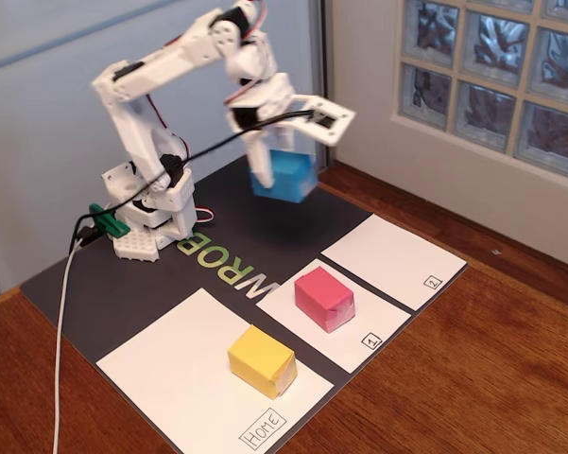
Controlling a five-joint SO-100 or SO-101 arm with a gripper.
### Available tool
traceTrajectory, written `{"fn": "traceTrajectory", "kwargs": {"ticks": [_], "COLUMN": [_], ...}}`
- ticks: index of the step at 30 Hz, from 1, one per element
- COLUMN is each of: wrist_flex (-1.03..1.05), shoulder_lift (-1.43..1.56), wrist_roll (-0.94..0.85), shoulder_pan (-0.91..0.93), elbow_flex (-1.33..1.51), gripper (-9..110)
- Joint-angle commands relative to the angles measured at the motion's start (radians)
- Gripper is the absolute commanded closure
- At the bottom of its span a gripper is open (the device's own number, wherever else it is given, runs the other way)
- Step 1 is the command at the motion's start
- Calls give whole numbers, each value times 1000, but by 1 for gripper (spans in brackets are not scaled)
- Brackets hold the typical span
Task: Move box blue to home
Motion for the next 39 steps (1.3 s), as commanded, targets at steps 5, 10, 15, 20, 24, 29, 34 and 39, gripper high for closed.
{"fn": "traceTrajectory", "kwargs": {"ticks": [5,10,15,20,24,29,34,39], "wrist_flex": [67,71,61,17,-72,-235,-387,-499], "shoulder_lift": [186,252,273,230,143,26,-103,-219], "wrist_roll": [-91,-164,-233,-276,-301,-345,-364,-359], "shoulder_pan": [222,405,575,729,822,905,956,965], "elbow_flex": [124,216,302,348,342,330,314,305], "gripper": [102,102,102,102,102,102,102,102]}}
